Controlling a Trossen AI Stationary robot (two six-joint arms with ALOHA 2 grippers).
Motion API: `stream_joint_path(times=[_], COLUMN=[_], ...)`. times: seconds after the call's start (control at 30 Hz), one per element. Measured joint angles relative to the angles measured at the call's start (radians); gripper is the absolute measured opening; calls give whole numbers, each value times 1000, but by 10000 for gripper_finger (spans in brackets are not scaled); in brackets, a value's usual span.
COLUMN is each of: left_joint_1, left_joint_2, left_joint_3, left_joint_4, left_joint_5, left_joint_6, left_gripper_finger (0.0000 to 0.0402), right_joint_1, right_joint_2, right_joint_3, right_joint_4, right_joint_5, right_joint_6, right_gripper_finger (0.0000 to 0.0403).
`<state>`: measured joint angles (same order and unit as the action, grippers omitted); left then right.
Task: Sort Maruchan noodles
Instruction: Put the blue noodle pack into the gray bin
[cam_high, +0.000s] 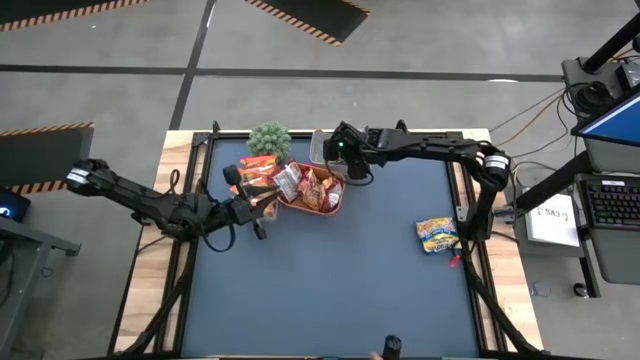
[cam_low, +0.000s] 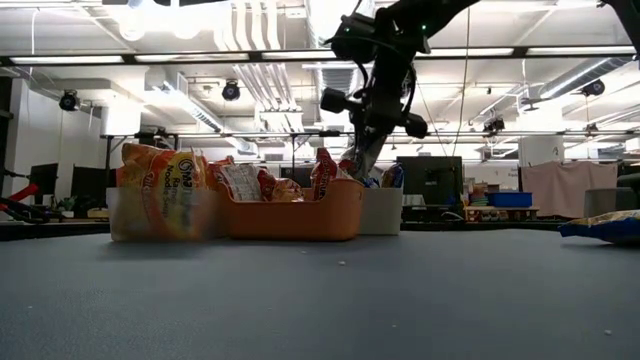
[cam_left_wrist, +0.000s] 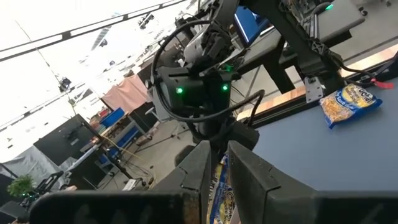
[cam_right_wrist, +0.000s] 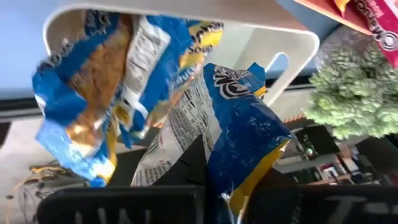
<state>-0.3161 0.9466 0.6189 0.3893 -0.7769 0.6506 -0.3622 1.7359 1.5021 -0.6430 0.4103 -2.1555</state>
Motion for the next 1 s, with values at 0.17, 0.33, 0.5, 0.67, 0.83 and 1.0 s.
stream_joint_path(times=[0.17, 0.33, 0.5, 0.67, 0.83, 1.0], left_joint_1=[0, 0, 0, 0, 0, 0], left_joint_2=[1, 0, 1, 1, 1, 1], left_joint_3=[0, 0, 0, 0, 0, 0], left_joint_4=[1, 1, 0, 0, 0, -1], left_joint_5=[1, 1, 2, 2, 3, 3], left_joint_6=[0, 0, 0, 0, 0, 2], left_gripper_finger=[39, 39, 39, 39, 39, 39], right_joint_1=[9, 9, 2, -26, -34, -33], right_joint_2=[2, 2, 2, 9, 33, 53], right_joint_3=[0, 0, -7, -31, -39, -39], right_joint_4=[5, 4, 5, 19, 62, 119], right_joint_5=[-17, -67, -77, -78, -78, -79], right_joint_6=[2, -2, 9, 9, 16, 16], right_gripper_finger=[17, 18, 18, 18, 19, 45])
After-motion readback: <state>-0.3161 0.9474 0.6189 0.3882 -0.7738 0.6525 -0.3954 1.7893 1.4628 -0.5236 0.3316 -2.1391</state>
